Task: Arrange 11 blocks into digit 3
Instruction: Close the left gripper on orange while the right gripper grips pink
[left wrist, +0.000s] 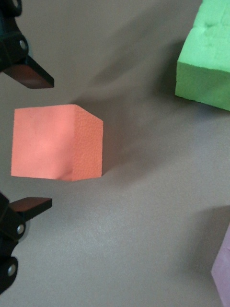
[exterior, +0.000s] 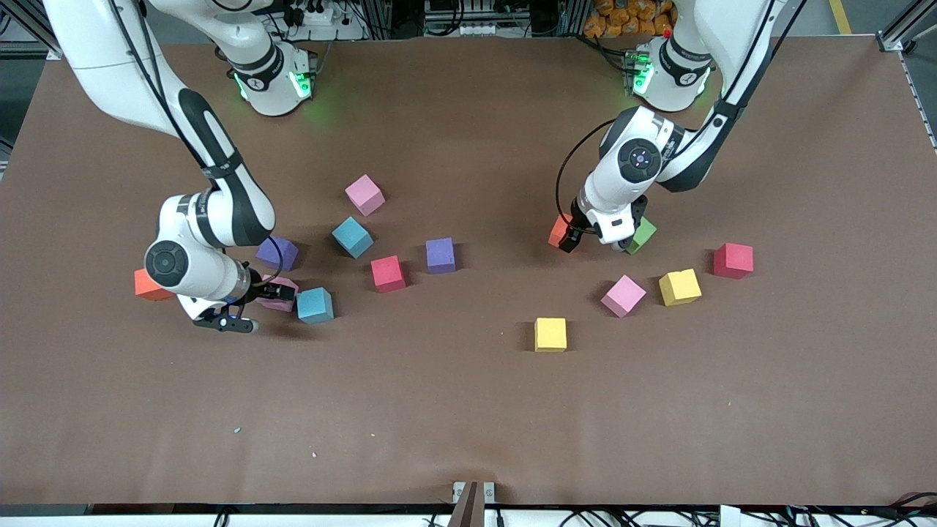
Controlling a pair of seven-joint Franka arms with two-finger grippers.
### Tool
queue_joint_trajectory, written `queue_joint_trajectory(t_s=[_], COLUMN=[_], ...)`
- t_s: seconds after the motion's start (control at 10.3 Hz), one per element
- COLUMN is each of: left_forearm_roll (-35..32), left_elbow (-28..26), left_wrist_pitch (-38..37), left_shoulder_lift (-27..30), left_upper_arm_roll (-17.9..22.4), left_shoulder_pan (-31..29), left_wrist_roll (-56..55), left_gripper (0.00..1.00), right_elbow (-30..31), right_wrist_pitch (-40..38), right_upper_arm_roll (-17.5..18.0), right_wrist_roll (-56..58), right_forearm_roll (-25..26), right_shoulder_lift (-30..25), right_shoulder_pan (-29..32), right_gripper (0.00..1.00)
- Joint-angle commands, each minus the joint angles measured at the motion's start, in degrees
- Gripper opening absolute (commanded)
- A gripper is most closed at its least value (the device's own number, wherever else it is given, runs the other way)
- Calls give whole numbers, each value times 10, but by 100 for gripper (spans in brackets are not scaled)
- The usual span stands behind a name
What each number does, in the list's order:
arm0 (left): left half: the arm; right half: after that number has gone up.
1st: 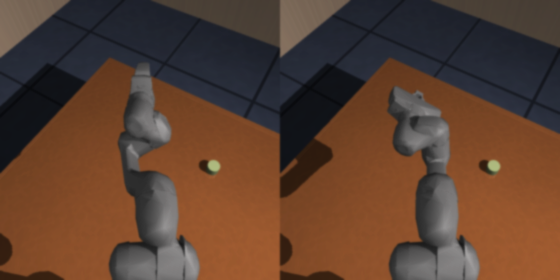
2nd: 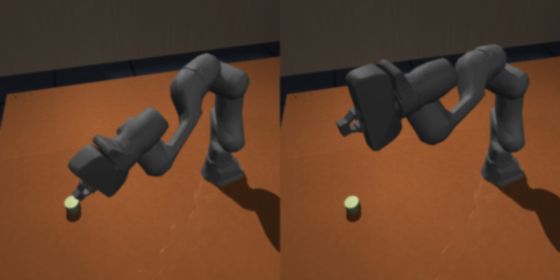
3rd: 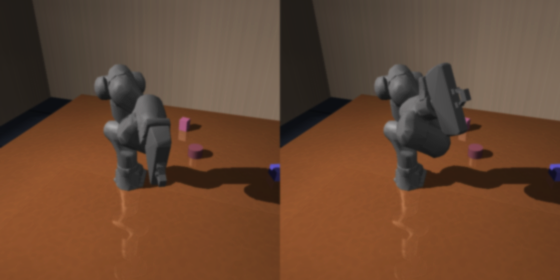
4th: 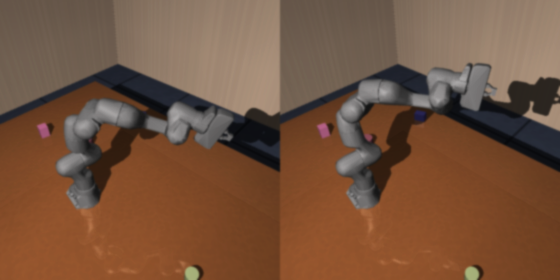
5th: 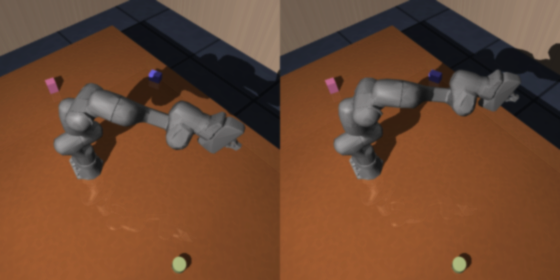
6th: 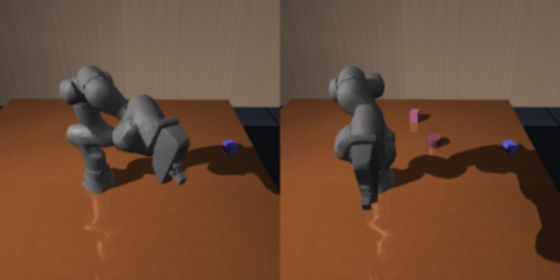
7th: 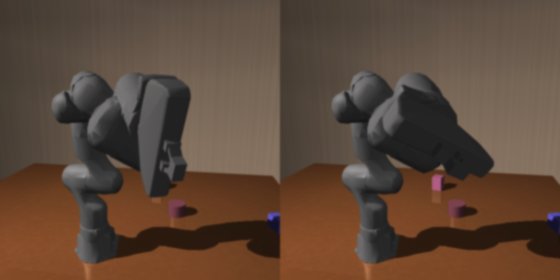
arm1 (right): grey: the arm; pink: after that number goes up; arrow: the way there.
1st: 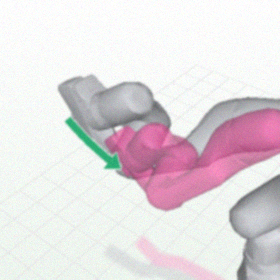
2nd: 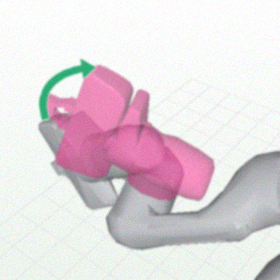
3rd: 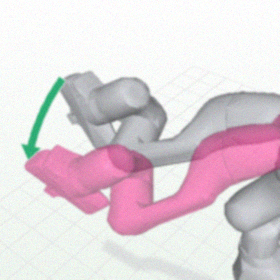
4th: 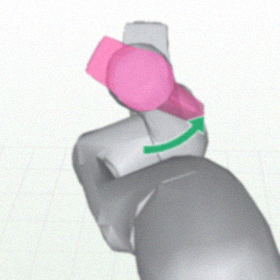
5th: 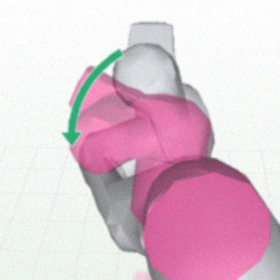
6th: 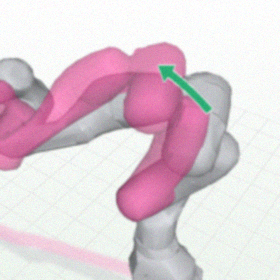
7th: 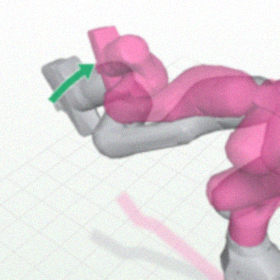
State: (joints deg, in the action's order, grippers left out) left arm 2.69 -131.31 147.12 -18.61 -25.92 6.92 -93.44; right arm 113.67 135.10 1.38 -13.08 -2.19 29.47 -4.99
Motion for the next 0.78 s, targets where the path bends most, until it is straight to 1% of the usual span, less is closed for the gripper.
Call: queue_joint_trajectory(t_s=[0.0,0.1,0.19,0.29,0.39,0.49,0.58,0.68], left_forearm_roll=[-29,-31,-31,-31,-48,-60,-60,-62], left_elbow=[10,9,10,10,10,11,15,17], left_wrist_pitch=[4,4,4,4,4,4,1,-3], left_shoulder_lift=[-20,-24,-28,-32,-34,-36,-36,-33], left_upper_arm_roll=[0,0,1,1,2,2,2,-1], left_shoulder_pan=[1,2,1,2,1,0,2,5], left_wrist_roll=[-24,-24,-24,-24,-24,-24,-24,-18], left_gripper=[100,100,100,96,69,33,7,0], right_elbow=[3,4,4,4,4,2,1,0], right_wrist_pitch=[7,4,0,-2,-5,-17,-28,-41], right_upper_arm_roll=[-1,-1,-1,-1,-1,-1,-1,-1], right_wrist_roll=[-10,-9,-9,-3,2,28,69,113], right_forearm_roll=[-5,-6,-6,-5,-4,-4,-4,-4], right_shoulder_lift=[2,2,2,1,-7,-20,-36,-55], right_shoulder_pan=[-5,-9,-15,-15,-16,-16,-13,-10], right_gripper=[95,66,45,38,37,37,37,37])
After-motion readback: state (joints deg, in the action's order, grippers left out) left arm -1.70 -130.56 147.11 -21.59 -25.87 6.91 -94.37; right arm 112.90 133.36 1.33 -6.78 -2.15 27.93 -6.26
